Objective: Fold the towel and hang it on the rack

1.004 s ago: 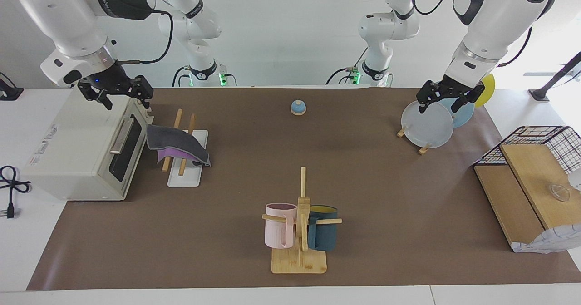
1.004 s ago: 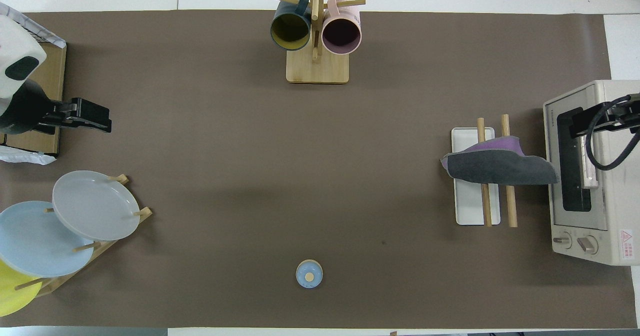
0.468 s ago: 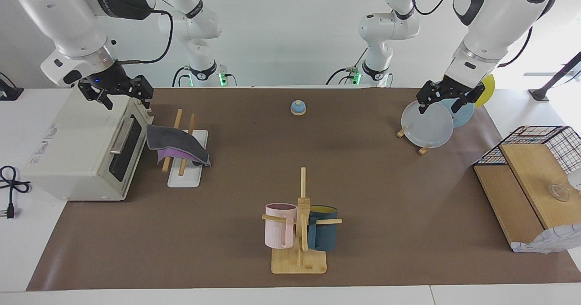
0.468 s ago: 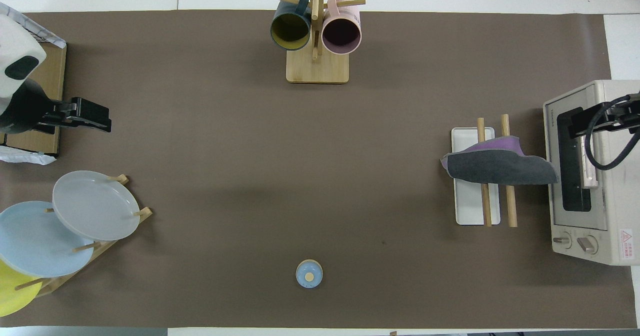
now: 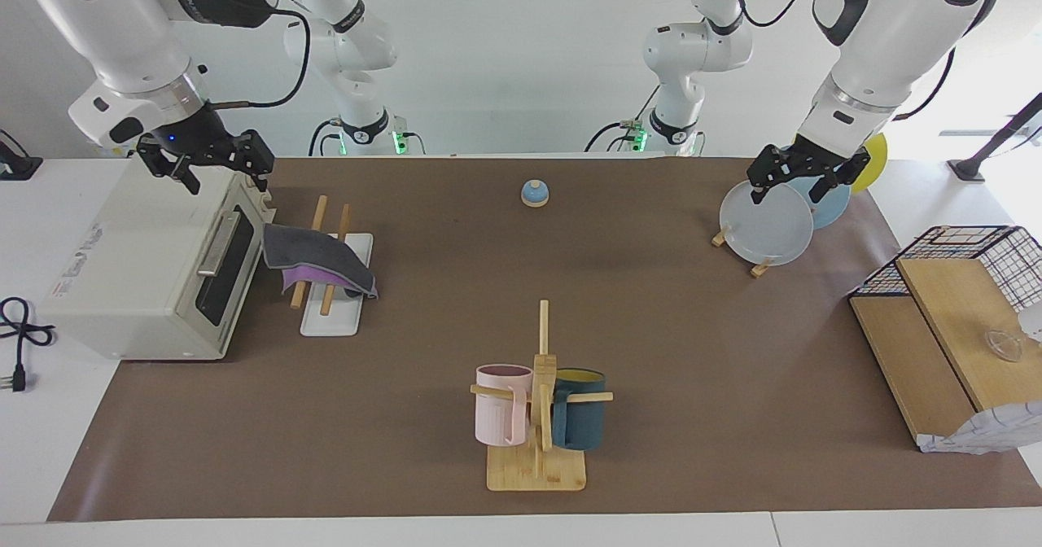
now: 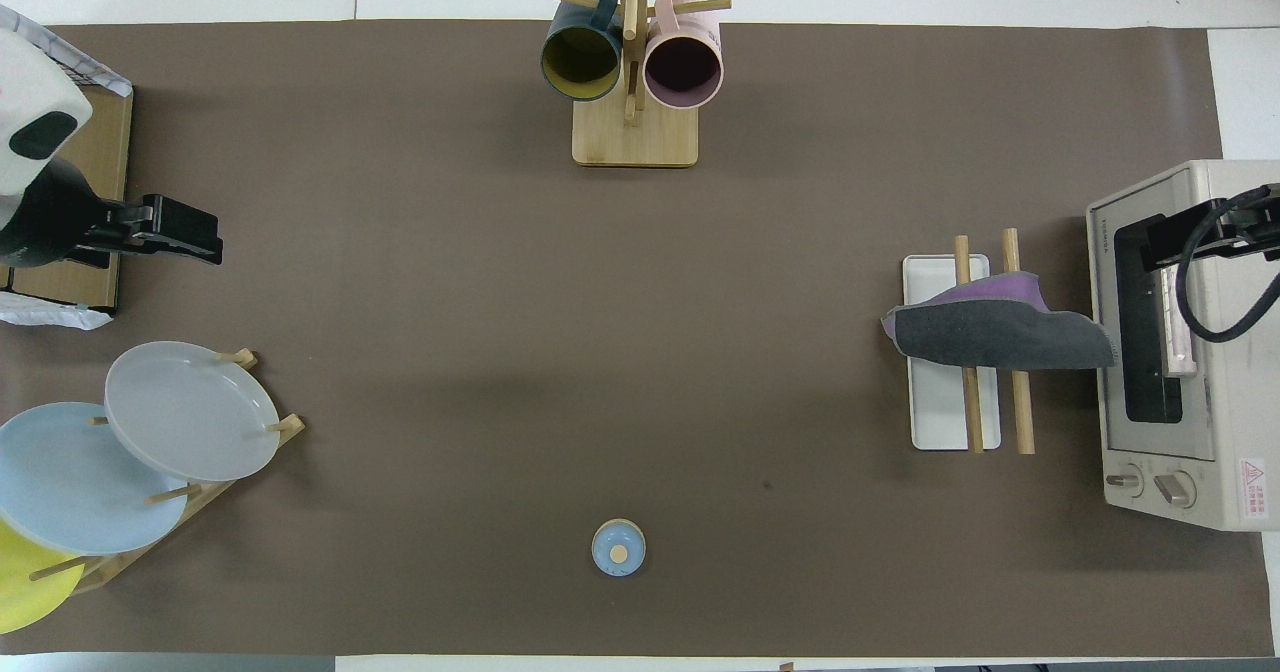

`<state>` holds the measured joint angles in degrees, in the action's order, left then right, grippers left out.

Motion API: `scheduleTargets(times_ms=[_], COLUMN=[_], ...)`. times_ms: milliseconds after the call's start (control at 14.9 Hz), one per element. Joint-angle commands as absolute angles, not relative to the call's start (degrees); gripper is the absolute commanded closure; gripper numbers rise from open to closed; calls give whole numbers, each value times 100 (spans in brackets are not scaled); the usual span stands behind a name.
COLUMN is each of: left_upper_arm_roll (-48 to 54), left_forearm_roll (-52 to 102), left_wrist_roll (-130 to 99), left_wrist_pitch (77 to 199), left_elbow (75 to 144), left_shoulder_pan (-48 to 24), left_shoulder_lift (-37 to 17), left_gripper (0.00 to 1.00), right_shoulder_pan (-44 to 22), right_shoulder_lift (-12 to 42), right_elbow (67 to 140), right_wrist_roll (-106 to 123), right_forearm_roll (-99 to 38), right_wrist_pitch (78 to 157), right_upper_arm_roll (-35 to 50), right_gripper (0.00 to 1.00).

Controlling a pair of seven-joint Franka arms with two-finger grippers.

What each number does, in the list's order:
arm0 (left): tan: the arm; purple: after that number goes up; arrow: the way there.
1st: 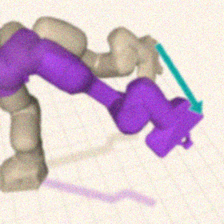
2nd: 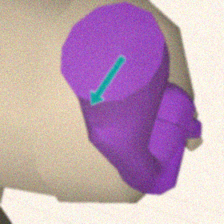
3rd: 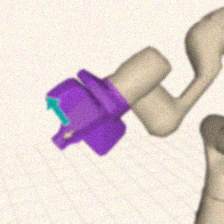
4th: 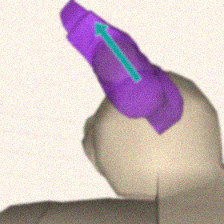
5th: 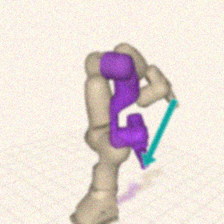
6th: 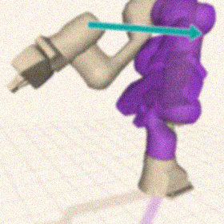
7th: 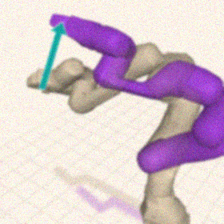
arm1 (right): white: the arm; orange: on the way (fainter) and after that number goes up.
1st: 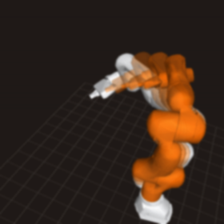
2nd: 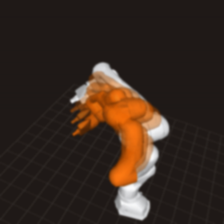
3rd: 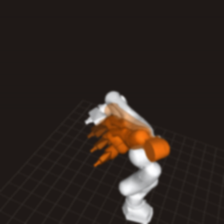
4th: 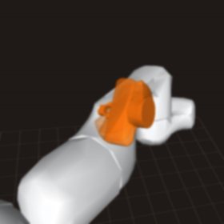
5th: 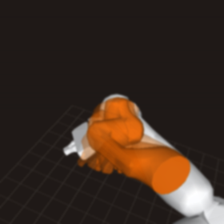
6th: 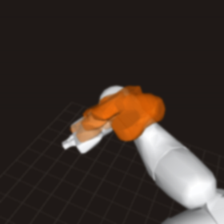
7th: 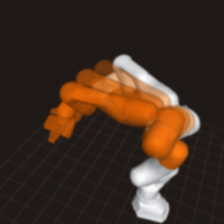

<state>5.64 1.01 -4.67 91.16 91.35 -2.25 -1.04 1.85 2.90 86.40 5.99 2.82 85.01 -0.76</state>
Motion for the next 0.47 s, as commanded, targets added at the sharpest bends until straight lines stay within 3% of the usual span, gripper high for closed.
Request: scheduleTargets(times_ms=[0,401], left_upper_arm_roll=[510,510], left_forearm_roll=[123,123], left_wrist_roll=[-422,-413], left_wrist_pitch=[9097,9105], left_elbow=[9114,9114], left_shoulder_pan=[-246,-246], left_shoulder_lift=[-79,-79], left_gripper=[0,0], right_shoulder_pan=[185,176], right_shoulder_lift=[281,255], right_elbow=[8569,8561], right_wrist_roll=[527,527], right_forearm_roll=[132,114], right_wrist_pitch=[8367,8376], right_upper_arm_roll=[-70,-9], right_gripper=[0,0])
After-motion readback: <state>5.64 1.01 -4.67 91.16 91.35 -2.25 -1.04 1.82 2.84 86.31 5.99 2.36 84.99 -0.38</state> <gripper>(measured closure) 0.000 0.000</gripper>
